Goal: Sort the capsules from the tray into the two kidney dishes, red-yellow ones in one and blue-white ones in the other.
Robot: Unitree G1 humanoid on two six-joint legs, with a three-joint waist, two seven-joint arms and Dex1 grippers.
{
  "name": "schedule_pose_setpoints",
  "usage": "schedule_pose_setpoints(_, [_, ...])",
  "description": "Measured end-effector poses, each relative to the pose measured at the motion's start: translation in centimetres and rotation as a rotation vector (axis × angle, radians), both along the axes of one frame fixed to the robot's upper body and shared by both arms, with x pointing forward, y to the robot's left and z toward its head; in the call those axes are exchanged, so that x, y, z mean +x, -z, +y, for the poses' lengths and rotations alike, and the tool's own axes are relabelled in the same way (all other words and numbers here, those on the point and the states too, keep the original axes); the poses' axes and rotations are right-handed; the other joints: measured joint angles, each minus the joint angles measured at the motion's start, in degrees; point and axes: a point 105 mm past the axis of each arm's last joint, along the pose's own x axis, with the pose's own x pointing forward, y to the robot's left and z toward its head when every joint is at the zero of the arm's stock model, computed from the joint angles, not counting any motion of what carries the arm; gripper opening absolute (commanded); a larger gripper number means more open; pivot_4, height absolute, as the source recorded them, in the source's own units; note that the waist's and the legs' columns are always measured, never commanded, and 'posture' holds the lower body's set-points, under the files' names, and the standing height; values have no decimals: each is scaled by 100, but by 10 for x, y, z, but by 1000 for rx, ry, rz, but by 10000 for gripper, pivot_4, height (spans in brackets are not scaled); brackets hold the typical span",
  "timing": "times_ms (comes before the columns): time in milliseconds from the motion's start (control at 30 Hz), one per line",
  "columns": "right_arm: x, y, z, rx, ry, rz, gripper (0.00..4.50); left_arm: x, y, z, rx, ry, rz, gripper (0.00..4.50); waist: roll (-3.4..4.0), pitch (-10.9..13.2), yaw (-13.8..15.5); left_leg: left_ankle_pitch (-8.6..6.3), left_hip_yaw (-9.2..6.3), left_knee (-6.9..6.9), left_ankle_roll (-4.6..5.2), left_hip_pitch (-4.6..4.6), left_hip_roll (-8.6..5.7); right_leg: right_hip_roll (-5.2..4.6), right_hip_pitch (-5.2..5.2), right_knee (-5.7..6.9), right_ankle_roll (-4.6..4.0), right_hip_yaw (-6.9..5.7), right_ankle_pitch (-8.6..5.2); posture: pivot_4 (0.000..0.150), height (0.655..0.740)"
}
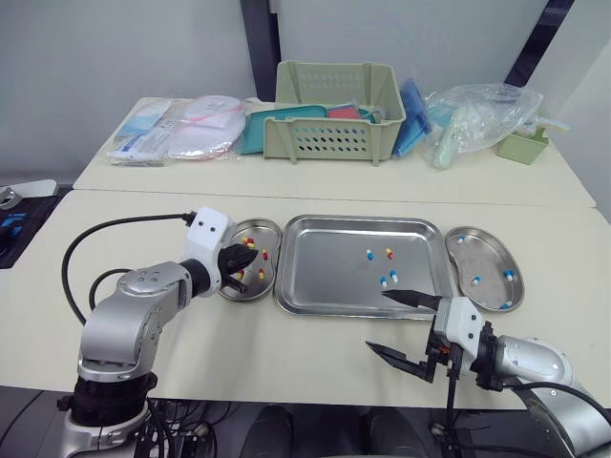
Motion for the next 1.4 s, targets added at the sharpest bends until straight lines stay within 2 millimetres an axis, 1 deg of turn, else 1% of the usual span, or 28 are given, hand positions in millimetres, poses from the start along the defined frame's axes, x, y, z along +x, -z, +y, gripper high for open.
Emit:
schedule_pose_setpoints(67, [2,0,0,-5,-9,7,45000,-1,3,5,-4,-29,5,4241,0,0,-1,0,0,0,0,0,0,0,-1,0,0,0,0,1500,7400])
schedule_pose_setpoints(133, [3,1,0,-9,-12,12,45000,-2,5,5,-25,-41,4,4241,-1,0,-1,0,1,0,0,0,0,0,-1,1,0,0,0,1500,7400])
schedule_pose_setpoints(200, [3,1,1,-11,-22,16,45000,-6,6,1,-59,-39,1,11446,0,0,-7,0,2,0,0,0,0,0,-2,1,0,1,0,1500,7400])
schedule_pose_setpoints(233, [3,1,2,-13,-27,20,45000,-7,6,-1,-66,-32,-4,13596,-2,1,-8,0,0,0,0,0,1,0,-2,1,0,0,0,1500,7400])
schedule_pose_setpoints(267, [2,2,2,-15,-29,23,45000,-8,4,-1,-68,-26,-15,17032,-1,1,-8,0,0,-1,0,0,1,0,-2,2,0,0,0,1500,7400])
schedule_pose_setpoints(333, [2,2,1,-19,-31,28,45000,-8,1,0,-71,-29,-30,22733,-1,1,-8,0,1,-1,0,1,1,0,-2,2,0,0,0,1500,7400])
schedule_pose_setpoints(400, [2,3,1,-21,-31,32,45000,-8,-2,2,-74,-32,-47,29945,-1,1,-9,0,1,-1,0,0,1,0,-2,2,0,0,0,1500,7400])
schedule_pose_setpoints(500, [2,4,1,-23,-29,40,45000,-8,-5,3,-75,-34,-55,37930,-1,1,-9,0,1,-1,0,1,1,0,-2,2,0,0,0,1500,7400])
schedule_pose_setpoints(533, [2,4,1,-24,-28,43,45000,-8,-5,3,-82,-33,-57,42228,-1,1,-9,0,1,-1,0,1,1,0,-2,1,0,0,0,1500,7400])
schedule_pose_setpoints(567, [2,4,1,-24,-28,44,45000,-8,-6,4,-89,-32,-60,44257,-1,1,-9,0,1,-1,0,0,1,0,-2,2,0,0,0,1500,7400])
schedule_pose_setpoints(767, [3,3,1,-26,-29,41,45000,-14,-12,13,-102,-29,-82,44257,-1,1,-15,0,1,-2,0,2,2,1,-3,2,0,0,0,1500,7400])
schedule_pose_setpoints(867, [5,0,0,-25,-26,24,45000,-19,-19,18,-132,-1,-116,44257,-1,1,-14,0,2,-3,0,1,2,0,-3,1,0,1,0,1500,7400])
schedule_pose_setpoints(900, [6,-1,-1,-25,-18,19,45000,-21,-22,19,-141,8,-128,44257,-1,1,-13,0,2,-3,0,0,2,0,-3,1,0,1,0,1500,7400])
schedule_pose_setpoints(1000, [9,-5,-10,-24,32,1,45000,-28,-25,31,-128,21,-155,44257,-1,1,-13,0,2,-6,0,1,3,0,-4,0,-1,1,0,1500,7400])
schedule_pose_setpoints(1033, [9,-6,-16,-24,56,-1,45000,-33,-26,39,-112,24,-161,44257,0,2,-15,0,4,-7,0,1,3,0,-5,0,-1,2,0,1500,7400])
schedule_pose_setpoints(1067, [8,-8,-26,-32,87,4,45000,-38,-26,53,-95,13,-162,44257,2,2,-14,0,6,-8,0,1,3,0,-5,0,-1,4,0,1500,7400])
schedule_pose_setpoints(1100, [8,-9,-28,-33,94,5,45000,-38,-26,56,-94,8,-163,44671,2,2,-14,0,6,-9,0,1,3,0,-5,-1,-1,3,0,1500,7400])
schedule_pose_setpoints(1133, [10,-13,-36,-40,125,-14,45000,-39,-28,67,-95,-20,-177,44671,1,2,-12,0,4,-6,0,4,3,0,-1,0,-1,2,0,1500,7400])
schedule_pose_setpoints(1167, [8,-15,-44,-21,145,21,45000,-43,-23,74,-92,1,-161,44671,3,4,-14,0,7,-6,0,1,2,-1,-3,2,-1,3,0,1500,7400])
schedule_pose_setpoints(1200, [8,-22,-85,-86,245,43,45000,-59,-12,113,-43,-51,-105,44671,10,6,-25,-3,20,-13,3,3,0,-2,-6,-9,-3,11,-1,1500,7400])
schedule_pose_setpoints(1233, [9,-23,-118,-138,347,64,45000,-71,-3,140,-18,-121,-59,44671,8,7,-39,-4,24,-24,5,5,0,-1,-8,-17,-3,17,-1,1500,7400])
schedule_pose_setpoints(1267, [8,-24,-142,-164,413,82,45000,-84,7,154,9,-131,-17,44671,-3,9,-47,-6,22,-24,8,4,2,-1,-9,-19,-5,13,-2,1500,7400])
schedule_pose_setpoints(1333, [3,-25,-165,-199,457,115,45000,-100,20,159,34,-89,44,44671,-4,13,-30,-6,24,-24,8,4,3,-2,-7,-18,-6,13,-3,1500,7400])
schedule_pose_setpoints(1400, [-5,-22,-185,-236,475,162,45000,-113,30,164,46,-54,73,44671,-7,13,-20,-6,24,-21,8,8,4,-2,-2,-13,-6,11,-3,1500,7400])
